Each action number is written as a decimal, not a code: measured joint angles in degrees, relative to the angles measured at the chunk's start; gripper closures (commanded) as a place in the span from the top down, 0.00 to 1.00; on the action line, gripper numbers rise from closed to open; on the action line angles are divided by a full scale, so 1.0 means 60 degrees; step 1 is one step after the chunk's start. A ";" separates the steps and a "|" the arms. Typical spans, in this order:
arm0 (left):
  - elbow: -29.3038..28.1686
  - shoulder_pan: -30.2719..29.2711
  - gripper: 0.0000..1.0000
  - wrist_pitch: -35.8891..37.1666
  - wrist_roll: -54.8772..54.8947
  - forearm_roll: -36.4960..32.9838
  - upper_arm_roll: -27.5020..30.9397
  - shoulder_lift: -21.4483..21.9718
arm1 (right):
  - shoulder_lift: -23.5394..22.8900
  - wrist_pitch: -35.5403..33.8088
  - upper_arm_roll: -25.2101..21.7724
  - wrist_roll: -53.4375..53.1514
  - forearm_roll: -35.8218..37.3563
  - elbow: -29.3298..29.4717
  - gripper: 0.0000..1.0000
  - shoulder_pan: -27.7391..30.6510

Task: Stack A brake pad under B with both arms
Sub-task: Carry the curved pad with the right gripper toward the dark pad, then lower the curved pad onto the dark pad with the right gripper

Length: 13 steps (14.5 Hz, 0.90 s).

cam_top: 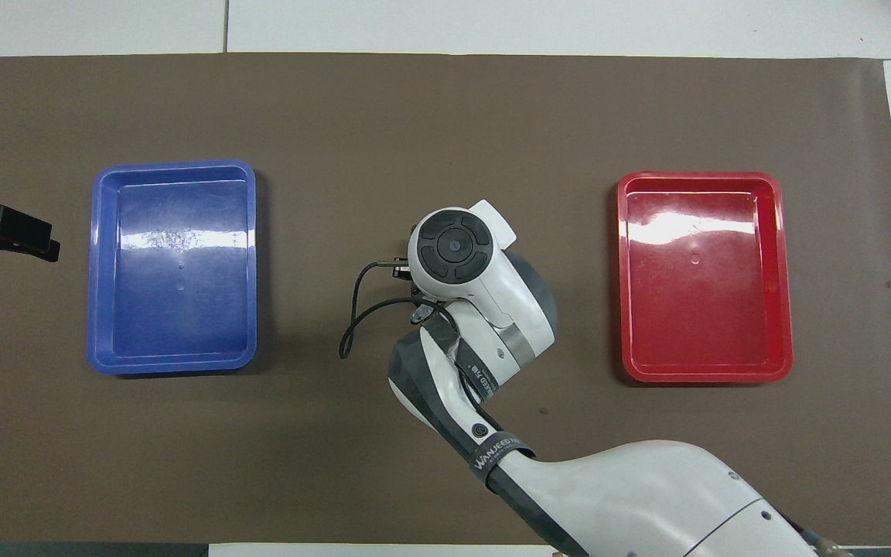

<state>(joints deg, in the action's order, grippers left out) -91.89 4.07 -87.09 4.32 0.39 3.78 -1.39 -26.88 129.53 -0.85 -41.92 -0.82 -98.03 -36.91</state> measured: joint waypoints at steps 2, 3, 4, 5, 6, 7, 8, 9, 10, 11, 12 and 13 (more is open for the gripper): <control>0.0000 0.0000 1.00 0.0001 0.0000 0.0000 0.0000 0.0000 | -0.0028 0.0359 -0.0001 0.0000 0.0000 -0.0157 0.00 -0.0001; 0.0000 0.0000 1.00 0.0001 0.0001 0.0000 0.0000 0.0000 | -0.0046 0.0526 -0.0002 0.0000 0.0000 -0.0255 0.00 -0.0001; 0.0000 0.0000 1.00 0.0002 0.0001 0.0000 0.0000 0.0000 | -0.0064 0.0618 -0.0001 0.0000 0.0000 -0.0312 0.00 -0.0003; 0.0000 0.0000 1.00 0.0003 0.0001 0.0000 0.0000 0.0000 | -0.0091 0.0657 0.0000 0.0000 0.0000 -0.0337 0.00 -0.0019; 0.0000 0.0000 1.00 0.0003 0.0001 0.0000 0.0000 0.0000 | -0.0126 0.0692 0.0001 0.0000 0.0000 -0.0341 0.00 -0.0056; 0.0000 0.0000 1.00 0.0004 0.0001 0.0000 0.0000 0.0000 | -0.0148 0.0711 0.0002 0.0000 0.0000 -0.0341 0.00 -0.0089; 0.0000 0.0000 1.00 0.0004 0.0001 0.0000 0.0000 0.0000 | -0.0157 0.0717 0.0002 0.0000 0.0000 -0.0341 0.00 -0.0110; 0.0000 0.0000 1.00 0.0004 0.0001 0.0000 0.0000 0.0000 | -0.0158 0.0718 0.0001 0.0000 0.0000 -0.0341 0.00 -0.0125; 0.0000 0.0000 1.00 0.0004 0.0001 0.0000 0.0000 0.0000 | -0.0159 0.0718 0.0002 0.0000 0.0000 -0.0342 0.00 -0.0134; 0.0000 0.0000 1.00 0.0005 0.0001 0.0000 0.0000 0.0000 | -0.0164 0.0718 0.0001 0.0000 0.0000 -0.0347 0.00 -0.0134; 0.0000 0.0000 1.00 0.0005 0.0001 0.0000 0.0000 0.0000 | -0.0173 0.0718 0.0001 0.0000 0.0000 -0.0359 0.00 -0.0134; 0.0000 0.0000 1.00 0.0005 0.0001 0.0000 0.0000 0.0000 | -0.0187 0.0718 0.0001 0.0000 0.0000 -0.0374 0.00 -0.0134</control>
<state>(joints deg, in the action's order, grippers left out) -91.89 4.07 -87.05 4.32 0.39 3.78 -1.39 -28.00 133.84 -0.84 -41.92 -0.82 -100.27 -37.72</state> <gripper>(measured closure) 0.000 0.573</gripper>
